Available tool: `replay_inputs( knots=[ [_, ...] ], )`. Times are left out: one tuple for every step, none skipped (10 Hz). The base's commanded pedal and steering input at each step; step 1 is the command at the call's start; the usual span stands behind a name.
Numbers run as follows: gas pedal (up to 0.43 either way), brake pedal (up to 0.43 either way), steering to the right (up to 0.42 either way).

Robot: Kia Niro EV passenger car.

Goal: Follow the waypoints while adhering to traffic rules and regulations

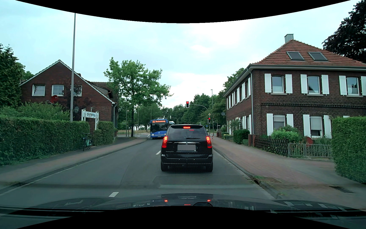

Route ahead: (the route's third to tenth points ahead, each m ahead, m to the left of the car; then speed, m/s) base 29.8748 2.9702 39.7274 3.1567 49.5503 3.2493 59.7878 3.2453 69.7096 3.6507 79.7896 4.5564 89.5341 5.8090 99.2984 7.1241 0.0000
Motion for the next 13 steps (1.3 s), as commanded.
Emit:
replay_inputs(
  knots=[
    [0.000,0.000,-0.004],
    [0.000,0.000,-0.004],
    [0.000,0.000,-0.004],
    [0.000,0.000,-0.004],
    [0.000,0.000,-0.004],
    [0.000,0.000,-0.004],
    [0.000,0.000,-0.004],
    [0.000,0.000,-0.004],
    [0.000,0.000,-0.004],
    [0.000,0.000,-0.004],
    [0.000,0.000,-0.004],
    [0.000,0.000,-0.004],
    [0.000,0.000,-0.004]
  ],
)
